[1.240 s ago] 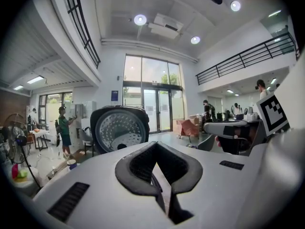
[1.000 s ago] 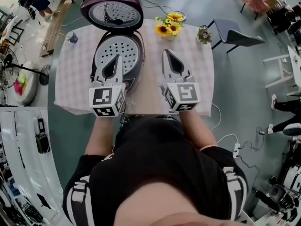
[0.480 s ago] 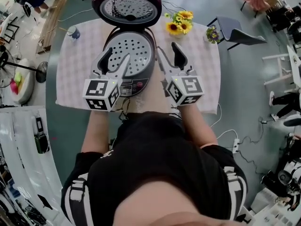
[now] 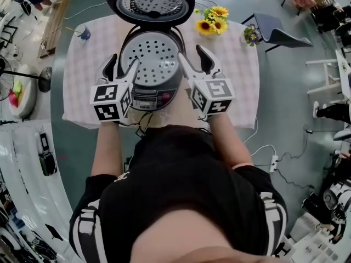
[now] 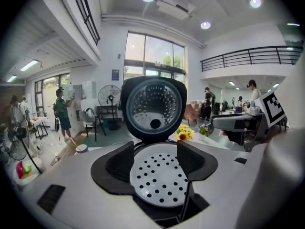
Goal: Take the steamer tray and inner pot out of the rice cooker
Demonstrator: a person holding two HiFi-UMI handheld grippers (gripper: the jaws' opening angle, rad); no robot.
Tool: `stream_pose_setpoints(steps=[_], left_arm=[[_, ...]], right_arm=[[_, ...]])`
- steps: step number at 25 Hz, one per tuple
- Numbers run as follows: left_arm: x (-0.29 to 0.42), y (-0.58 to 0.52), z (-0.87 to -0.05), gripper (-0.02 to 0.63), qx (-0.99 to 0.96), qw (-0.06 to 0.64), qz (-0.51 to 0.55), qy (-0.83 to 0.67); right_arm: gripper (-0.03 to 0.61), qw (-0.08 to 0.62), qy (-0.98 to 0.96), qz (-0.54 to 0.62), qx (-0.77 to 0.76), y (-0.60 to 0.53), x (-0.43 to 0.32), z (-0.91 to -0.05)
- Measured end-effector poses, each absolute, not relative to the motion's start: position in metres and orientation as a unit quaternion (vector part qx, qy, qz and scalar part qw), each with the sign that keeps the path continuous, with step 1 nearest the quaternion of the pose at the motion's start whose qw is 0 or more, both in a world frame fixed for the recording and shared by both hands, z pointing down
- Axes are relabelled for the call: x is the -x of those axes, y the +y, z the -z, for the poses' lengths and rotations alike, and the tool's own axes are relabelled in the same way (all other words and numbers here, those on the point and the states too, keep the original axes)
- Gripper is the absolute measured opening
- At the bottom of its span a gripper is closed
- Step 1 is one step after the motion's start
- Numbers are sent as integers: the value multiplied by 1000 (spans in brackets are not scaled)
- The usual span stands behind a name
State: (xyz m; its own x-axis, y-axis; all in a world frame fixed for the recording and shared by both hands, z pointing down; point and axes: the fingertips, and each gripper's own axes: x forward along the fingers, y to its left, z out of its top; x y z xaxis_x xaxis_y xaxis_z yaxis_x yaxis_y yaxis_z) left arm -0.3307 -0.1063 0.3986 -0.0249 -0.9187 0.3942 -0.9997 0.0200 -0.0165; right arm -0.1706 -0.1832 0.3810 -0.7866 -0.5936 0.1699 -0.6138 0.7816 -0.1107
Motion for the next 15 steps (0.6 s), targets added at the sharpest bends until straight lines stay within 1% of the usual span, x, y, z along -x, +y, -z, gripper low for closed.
stream_pose_setpoints(steps=[6,15], left_arm=[[355,-105,-425,275,-672,178,-176,-697],[384,-115,-468,275,-667,245,-221,-668]], right_arm=[[221,112,-937,-75,-322,-189,189,-401],[221,219,-916,-100,-321,-204,204,-454]])
